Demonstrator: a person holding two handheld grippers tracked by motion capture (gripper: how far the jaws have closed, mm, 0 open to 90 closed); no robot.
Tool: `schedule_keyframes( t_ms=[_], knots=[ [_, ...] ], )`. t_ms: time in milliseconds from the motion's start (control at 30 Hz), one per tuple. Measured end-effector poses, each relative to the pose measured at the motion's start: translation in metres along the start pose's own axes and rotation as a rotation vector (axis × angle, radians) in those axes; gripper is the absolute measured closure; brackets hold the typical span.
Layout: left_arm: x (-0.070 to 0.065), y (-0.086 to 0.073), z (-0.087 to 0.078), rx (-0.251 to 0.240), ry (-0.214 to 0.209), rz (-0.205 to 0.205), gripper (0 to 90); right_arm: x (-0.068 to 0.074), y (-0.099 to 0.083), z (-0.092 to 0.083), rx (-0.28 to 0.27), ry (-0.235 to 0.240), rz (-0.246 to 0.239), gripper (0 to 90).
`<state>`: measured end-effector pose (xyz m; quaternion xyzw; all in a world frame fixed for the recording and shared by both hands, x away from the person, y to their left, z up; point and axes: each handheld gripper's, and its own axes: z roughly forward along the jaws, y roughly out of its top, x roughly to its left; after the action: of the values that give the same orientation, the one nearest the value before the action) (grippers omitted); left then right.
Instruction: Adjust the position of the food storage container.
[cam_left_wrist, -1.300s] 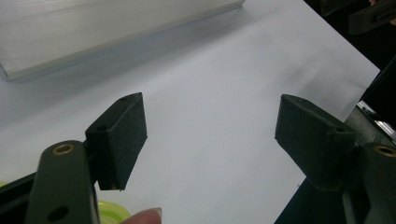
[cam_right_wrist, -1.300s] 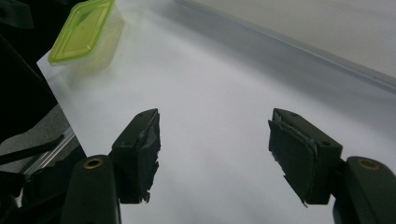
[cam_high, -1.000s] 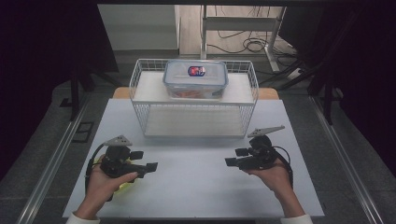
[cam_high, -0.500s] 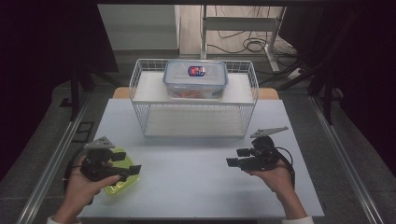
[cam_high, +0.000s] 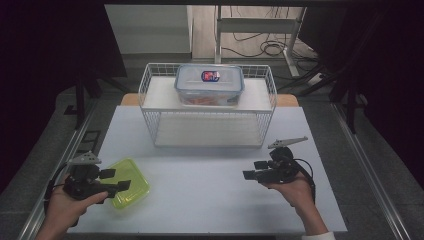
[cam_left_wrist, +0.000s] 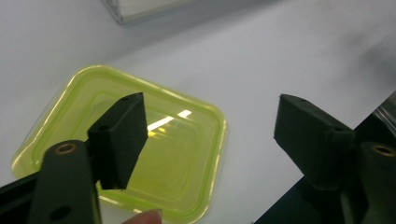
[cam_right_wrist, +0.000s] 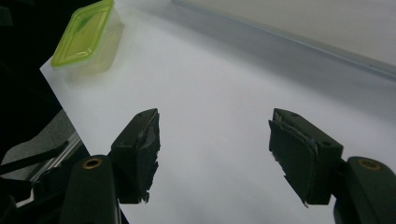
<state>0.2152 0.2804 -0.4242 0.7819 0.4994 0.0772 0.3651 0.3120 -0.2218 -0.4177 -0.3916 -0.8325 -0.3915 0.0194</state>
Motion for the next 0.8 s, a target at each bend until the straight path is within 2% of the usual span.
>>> schedule_keyframes(
  t_ms=[133, 167, 200, 233, 267, 367, 400, 433, 467, 500, 600, 633, 700, 800],
  knots=[
    [0.008, -0.008, -0.002, 0.026, 0.014, 0.002, 38.1, -0.002, 0.000, 0.000, 0.003, -0.001, 0.009, 33.4],
    [0.012, -0.013, -0.004, 0.050, 0.030, 0.005, 43.5, -0.002, -0.001, 0.001, 0.004, 0.001, 0.015, 33.4],
    [0.012, -0.013, -0.004, 0.050, 0.030, 0.005, 46.5, -0.002, -0.001, 0.001, 0.004, 0.001, 0.015, 33.4],
    [0.014, -0.015, -0.006, 0.065, 0.034, 0.007, 46.5, -0.003, -0.001, 0.001, 0.006, 0.001, 0.015, 33.4],
    [0.017, -0.020, -0.008, 0.086, 0.042, 0.011, 53.4, -0.003, -0.002, 0.002, 0.009, 0.002, 0.019, 33.1],
    [0.021, -0.026, -0.008, 0.113, 0.055, 0.010, 64.1, -0.003, -0.002, 0.003, 0.011, 0.004, 0.022, 33.0],
    [0.023, -0.029, -0.008, 0.130, 0.055, 0.011, 64.1, -0.003, -0.002, 0.003, 0.011, 0.004, 0.023, 33.0],
    [0.025, -0.032, -0.008, 0.146, 0.054, 0.009, 68.6, -0.004, -0.002, 0.002, 0.009, 0.004, 0.023, 33.0],
    [0.027, -0.035, -0.007, 0.160, 0.054, 0.006, 78.3, -0.004, -0.002, 0.002, 0.007, 0.005, 0.024, 33.0],
    [0.029, -0.038, -0.005, 0.176, 0.056, 0.004, 82.1, -0.004, -0.002, 0.002, 0.007, 0.005, 0.023, 33.0],
    [0.035, -0.048, 0.003, 0.223, 0.072, -0.004, 86.9, -0.004, -0.001, 0.002, 0.008, 0.005, 0.023, 32.9],
    [0.037, -0.053, 0.009, 0.254, 0.080, -0.007, 89.3, -0.004, -0.001, 0.003, 0.010, 0.005, 0.024, 32.9],
    [0.037, -0.056, 0.011, 0.266, 0.076, -0.008, 89.6, -0.004, -0.001, 0.004, 0.011, 0.005, 0.022, 32.9],
    [0.033, -0.062, 0.025, 0.317, 0.056, 0.002, 89.7, -0.003, -0.001, 0.005, 0.018, 0.006, 0.017, 32.8]
  ],
)
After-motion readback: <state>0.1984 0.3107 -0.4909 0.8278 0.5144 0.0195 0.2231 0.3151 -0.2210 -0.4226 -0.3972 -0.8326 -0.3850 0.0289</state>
